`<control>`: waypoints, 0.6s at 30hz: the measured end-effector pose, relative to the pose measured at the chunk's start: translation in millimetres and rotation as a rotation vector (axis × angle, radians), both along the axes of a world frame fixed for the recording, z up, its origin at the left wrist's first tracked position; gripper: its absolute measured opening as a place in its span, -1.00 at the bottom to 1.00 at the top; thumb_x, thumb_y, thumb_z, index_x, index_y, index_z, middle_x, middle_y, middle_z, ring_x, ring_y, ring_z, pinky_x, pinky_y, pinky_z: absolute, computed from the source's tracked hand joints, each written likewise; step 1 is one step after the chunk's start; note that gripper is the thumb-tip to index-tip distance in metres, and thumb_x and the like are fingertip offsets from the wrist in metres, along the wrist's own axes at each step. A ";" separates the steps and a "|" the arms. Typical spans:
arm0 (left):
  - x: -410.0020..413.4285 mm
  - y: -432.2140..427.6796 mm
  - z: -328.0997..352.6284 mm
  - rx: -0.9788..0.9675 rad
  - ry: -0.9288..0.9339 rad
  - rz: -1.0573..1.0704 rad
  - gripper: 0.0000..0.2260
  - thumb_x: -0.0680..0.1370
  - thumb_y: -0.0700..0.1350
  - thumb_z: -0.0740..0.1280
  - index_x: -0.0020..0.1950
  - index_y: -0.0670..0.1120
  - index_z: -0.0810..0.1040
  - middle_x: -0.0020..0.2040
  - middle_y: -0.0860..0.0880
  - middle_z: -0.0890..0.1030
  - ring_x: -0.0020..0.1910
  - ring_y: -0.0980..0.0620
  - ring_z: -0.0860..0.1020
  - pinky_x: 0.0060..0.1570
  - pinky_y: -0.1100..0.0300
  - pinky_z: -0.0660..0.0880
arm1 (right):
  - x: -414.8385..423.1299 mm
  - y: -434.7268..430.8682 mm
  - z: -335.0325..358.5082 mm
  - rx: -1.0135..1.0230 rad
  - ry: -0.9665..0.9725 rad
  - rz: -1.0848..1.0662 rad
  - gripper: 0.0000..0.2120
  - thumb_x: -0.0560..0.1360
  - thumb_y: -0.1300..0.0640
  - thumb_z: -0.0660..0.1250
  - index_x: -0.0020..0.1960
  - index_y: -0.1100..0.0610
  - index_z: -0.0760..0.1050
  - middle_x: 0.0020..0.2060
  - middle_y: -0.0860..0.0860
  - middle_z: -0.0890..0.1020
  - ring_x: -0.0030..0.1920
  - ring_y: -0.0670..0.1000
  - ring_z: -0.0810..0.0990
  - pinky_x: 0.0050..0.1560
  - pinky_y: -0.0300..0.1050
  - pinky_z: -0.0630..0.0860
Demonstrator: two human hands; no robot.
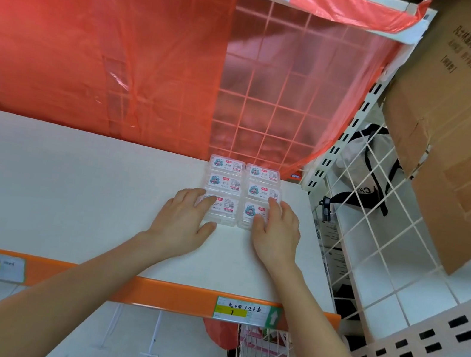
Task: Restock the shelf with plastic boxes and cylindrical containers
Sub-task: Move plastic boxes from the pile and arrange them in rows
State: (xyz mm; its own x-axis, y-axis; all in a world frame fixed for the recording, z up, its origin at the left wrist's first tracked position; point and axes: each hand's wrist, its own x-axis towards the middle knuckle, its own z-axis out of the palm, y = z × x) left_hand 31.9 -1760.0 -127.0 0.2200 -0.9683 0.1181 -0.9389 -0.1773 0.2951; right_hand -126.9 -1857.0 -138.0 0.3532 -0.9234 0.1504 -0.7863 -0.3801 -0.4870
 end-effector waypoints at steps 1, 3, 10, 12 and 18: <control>0.3 -2.8 2.0 -0.002 0.013 0.008 -0.51 0.58 0.04 0.15 0.48 -0.04 0.18 0.47 -0.08 0.19 0.43 -0.05 0.11 0.35 0.10 0.14 | 2.7 -5.5 3.2 0.026 -0.030 -0.009 -0.54 0.58 0.05 0.11 0.46 0.12 0.19 0.44 0.14 0.21 0.42 0.14 0.14 0.37 0.07 0.16; 0.8 -10.4 5.8 -0.005 0.029 0.018 -0.52 0.58 0.04 0.15 0.48 -0.05 0.18 0.47 -0.09 0.19 0.44 -0.06 0.11 0.36 0.08 0.14 | 8.1 -18.9 9.1 0.080 -0.108 -0.026 -0.56 0.58 0.09 0.11 0.44 0.13 0.23 0.41 0.15 0.24 0.39 0.16 0.19 0.35 0.04 0.20; -2.1 -49.1 14.0 0.025 -0.018 -0.001 -0.53 0.60 0.02 0.11 0.49 -0.06 0.15 0.48 -0.09 0.15 0.46 -0.04 0.07 0.36 0.07 0.12 | 14.8 -64.1 20.5 0.268 -0.355 -0.046 -0.60 0.57 0.21 0.08 0.40 0.11 0.32 0.28 0.13 0.43 0.22 0.15 0.46 0.27 -0.03 0.37; -3.4 -60.7 14.2 0.061 -0.032 -0.007 -0.53 0.61 0.02 0.08 0.50 -0.06 0.11 0.50 -0.10 0.10 0.48 -0.04 0.02 0.37 0.04 0.10 | 16.0 -69.2 21.5 0.308 -0.433 -0.026 -0.61 0.56 0.24 0.09 0.36 0.09 0.37 0.22 0.12 0.50 0.13 0.11 0.52 0.15 -0.04 0.46; -2.6 -88.7 7.9 0.193 -0.050 -0.012 -0.52 0.62 0.06 -0.04 0.53 0.01 -0.03 0.54 -0.04 -0.11 0.50 -0.06 -0.15 0.41 -0.06 -0.01 | 21.7 -75.7 12.4 0.336 -0.305 0.044 -0.59 0.56 0.27 0.08 0.40 0.20 0.28 0.31 0.12 0.40 0.22 0.08 0.42 0.24 -0.26 0.33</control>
